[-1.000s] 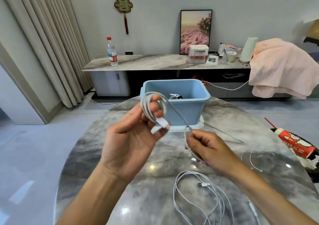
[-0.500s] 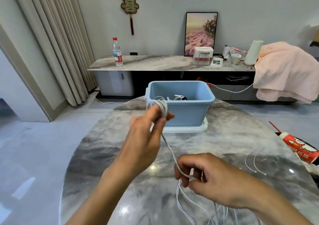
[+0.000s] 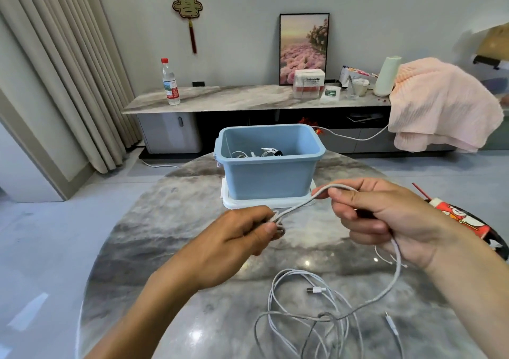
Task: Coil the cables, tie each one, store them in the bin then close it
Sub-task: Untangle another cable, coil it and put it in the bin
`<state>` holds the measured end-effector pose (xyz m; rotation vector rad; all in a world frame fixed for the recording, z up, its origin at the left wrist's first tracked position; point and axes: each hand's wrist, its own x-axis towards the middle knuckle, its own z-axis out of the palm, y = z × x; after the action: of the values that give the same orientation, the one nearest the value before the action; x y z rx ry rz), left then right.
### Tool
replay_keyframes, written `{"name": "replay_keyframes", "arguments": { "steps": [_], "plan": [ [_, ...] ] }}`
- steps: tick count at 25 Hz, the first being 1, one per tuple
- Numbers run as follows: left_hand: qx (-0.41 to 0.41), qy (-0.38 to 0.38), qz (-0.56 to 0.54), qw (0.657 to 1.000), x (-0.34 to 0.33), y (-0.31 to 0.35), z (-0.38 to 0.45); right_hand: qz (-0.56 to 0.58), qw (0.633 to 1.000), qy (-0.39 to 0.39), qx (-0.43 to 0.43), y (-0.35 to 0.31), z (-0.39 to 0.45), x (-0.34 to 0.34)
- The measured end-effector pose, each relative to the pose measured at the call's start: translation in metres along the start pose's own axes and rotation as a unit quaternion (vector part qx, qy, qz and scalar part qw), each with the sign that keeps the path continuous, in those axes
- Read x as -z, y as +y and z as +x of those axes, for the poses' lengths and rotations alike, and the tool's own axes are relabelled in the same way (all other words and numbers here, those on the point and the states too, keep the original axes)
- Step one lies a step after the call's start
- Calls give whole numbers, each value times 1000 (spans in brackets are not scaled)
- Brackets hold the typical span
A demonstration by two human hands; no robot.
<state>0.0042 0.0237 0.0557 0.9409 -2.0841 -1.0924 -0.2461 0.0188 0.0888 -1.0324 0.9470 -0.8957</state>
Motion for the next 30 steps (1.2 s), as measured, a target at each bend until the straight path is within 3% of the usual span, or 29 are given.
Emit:
{"name": "replay_keyframes", "arguments": {
  "steps": [3, 5, 8, 10, 12, 13, 15, 18, 20, 23, 26, 28, 30],
  "plan": [
    [27, -2, -159, 987, 3, 5, -2, 6, 994, -102, 26, -3, 0, 17],
    [19, -17, -255, 967, 4, 10, -5, 4, 993, -115, 40, -1, 2, 24],
    [1, -16, -391, 920, 5, 20, -6, -54, 996, -34, 55, 12, 14, 13],
    [6, 39, -476, 878, 5, 21, -5, -108, 991, 34, 75, 28, 24, -9],
    [23, 90, -522, 848, 7, 18, -3, -212, 963, 96, 137, 47, 29, -30],
    [28, 107, -525, 844, 8, 15, -2, -292, 929, 137, 181, 54, 30, -37],
    [28, 119, -497, 859, 9, 9, 0, -395, 854, 225, 252, 57, 29, -44],
    [28, 75, -412, 907, 8, 7, 0, -392, 789, 336, 334, 37, 22, -37],
    [35, 49, -342, 938, 5, 8, -1, -401, 756, 364, 366, 24, 16, -29],
    [34, 63, -331, 941, 5, 12, -1, -401, 757, 367, 362, 24, 15, -25],
    [38, 100, -466, 878, 4, 17, 0, -405, 808, 320, 283, 46, 24, -31],
    [58, 162, -523, 835, -1, 14, 2, -486, 823, 227, 185, 70, 26, -46],
    [74, 239, -504, 827, -3, 8, 6, -546, 820, 109, 137, 91, 22, -72]
  ]
}}
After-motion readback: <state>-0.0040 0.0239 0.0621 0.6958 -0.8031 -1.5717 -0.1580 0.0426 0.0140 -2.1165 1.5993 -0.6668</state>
